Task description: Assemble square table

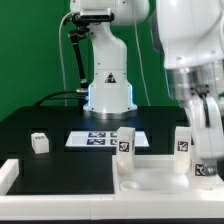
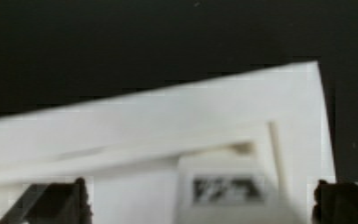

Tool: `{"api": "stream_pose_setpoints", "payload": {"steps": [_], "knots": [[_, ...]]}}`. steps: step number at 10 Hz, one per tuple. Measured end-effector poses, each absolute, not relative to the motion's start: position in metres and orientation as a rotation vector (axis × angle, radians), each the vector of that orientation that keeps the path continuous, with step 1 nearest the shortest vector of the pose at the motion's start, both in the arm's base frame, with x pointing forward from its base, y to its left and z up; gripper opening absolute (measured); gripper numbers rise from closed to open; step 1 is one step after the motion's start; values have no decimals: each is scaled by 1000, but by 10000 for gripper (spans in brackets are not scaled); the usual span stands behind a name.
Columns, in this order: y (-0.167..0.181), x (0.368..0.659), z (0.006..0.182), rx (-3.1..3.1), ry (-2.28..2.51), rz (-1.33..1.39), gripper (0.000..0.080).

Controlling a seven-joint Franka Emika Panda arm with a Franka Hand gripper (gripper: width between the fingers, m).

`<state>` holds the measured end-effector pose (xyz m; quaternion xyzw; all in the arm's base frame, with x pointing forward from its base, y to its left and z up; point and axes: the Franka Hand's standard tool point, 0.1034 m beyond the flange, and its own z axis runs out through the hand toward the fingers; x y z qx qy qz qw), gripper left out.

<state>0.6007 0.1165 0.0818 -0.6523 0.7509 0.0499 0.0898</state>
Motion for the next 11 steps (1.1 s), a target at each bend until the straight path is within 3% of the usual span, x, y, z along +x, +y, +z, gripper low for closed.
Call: {"api": "stream_pose_setpoints", "payload": {"steps": [2, 4, 9, 11], "knots": [[99, 599, 101, -1976, 2188, 141, 648], [106, 595, 92, -1998, 2181, 146, 649], [104, 593, 92, -2029, 2152, 142, 649], [77, 571, 102, -2140, 2044, 110, 649]]}}
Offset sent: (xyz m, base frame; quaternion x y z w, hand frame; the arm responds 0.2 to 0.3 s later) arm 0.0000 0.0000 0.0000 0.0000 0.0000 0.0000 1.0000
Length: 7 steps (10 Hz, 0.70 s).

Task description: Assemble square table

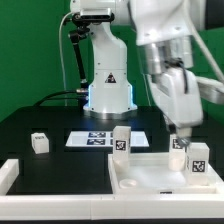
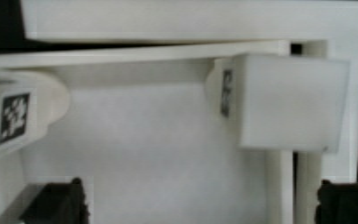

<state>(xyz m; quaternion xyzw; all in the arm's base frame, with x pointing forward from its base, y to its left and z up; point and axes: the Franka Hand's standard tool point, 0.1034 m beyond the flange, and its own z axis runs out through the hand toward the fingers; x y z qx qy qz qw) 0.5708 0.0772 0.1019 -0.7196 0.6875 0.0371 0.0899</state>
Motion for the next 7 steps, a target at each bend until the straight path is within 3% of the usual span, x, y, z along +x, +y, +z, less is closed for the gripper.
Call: {"api": "stream_pose_setpoints", "payload": {"steps": [2, 7], "knots": [[58, 562, 109, -2218, 1963, 89, 649], [59, 559, 105, -2498, 1591, 46, 649]]}}
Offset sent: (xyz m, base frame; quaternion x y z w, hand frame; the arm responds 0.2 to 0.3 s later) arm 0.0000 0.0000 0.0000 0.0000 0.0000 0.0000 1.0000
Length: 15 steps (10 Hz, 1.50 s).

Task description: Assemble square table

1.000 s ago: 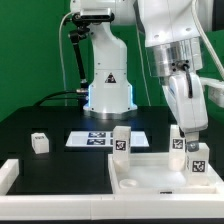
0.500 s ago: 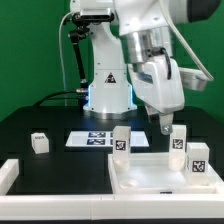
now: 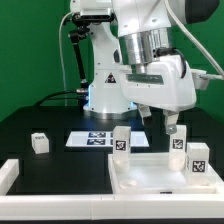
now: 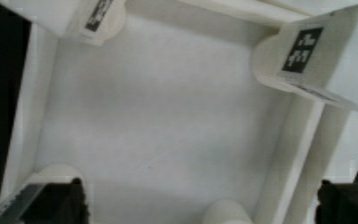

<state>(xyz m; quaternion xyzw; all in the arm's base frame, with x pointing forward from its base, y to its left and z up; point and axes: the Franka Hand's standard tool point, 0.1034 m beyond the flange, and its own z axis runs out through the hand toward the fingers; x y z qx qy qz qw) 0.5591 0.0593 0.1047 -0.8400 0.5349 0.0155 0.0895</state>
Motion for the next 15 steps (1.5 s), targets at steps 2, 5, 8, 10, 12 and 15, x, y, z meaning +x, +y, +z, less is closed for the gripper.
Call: {"api": "stream_pose_setpoints", "payload": {"steps": [2, 5, 8, 10, 12, 15], "knots": [[36, 535, 106, -2690, 1249, -14, 649], [-13, 493, 114, -2855, 828, -47, 649], [-13, 494, 112, -2927, 562, -64, 649], [-13, 492, 111, -2960, 384, -74, 649], [-31, 471, 98, -3004, -14, -71, 649], [-98, 442, 73, -2982, -526, -50, 649]]}}
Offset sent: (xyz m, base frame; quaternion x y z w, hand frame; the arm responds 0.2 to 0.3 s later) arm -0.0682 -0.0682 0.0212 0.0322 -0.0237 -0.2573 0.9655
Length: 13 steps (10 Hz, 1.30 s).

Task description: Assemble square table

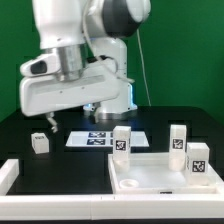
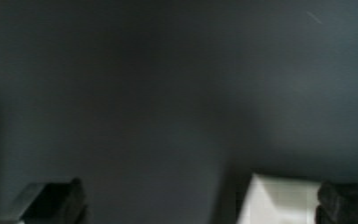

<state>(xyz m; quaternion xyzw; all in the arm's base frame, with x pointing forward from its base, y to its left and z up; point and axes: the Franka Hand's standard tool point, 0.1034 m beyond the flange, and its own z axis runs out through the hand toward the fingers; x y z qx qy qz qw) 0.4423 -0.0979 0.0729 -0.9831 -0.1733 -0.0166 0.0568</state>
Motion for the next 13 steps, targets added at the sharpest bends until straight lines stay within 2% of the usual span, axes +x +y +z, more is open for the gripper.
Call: {"api": "stream_pose_setpoints", "payload": {"steps": [1, 2, 6, 9, 11, 13], "knots": [[-119, 433, 62, -2945, -705, -37, 649], [-137, 438, 63, -2915, -770, -41, 649], [-133, 440, 61, -2943, -720, 33, 649], [-146, 419, 40, -2989, -741, 424, 649], [-161, 408, 25, -2940, -749, 563, 649], [-150, 402, 34, -2878, -726, 845, 649]]}}
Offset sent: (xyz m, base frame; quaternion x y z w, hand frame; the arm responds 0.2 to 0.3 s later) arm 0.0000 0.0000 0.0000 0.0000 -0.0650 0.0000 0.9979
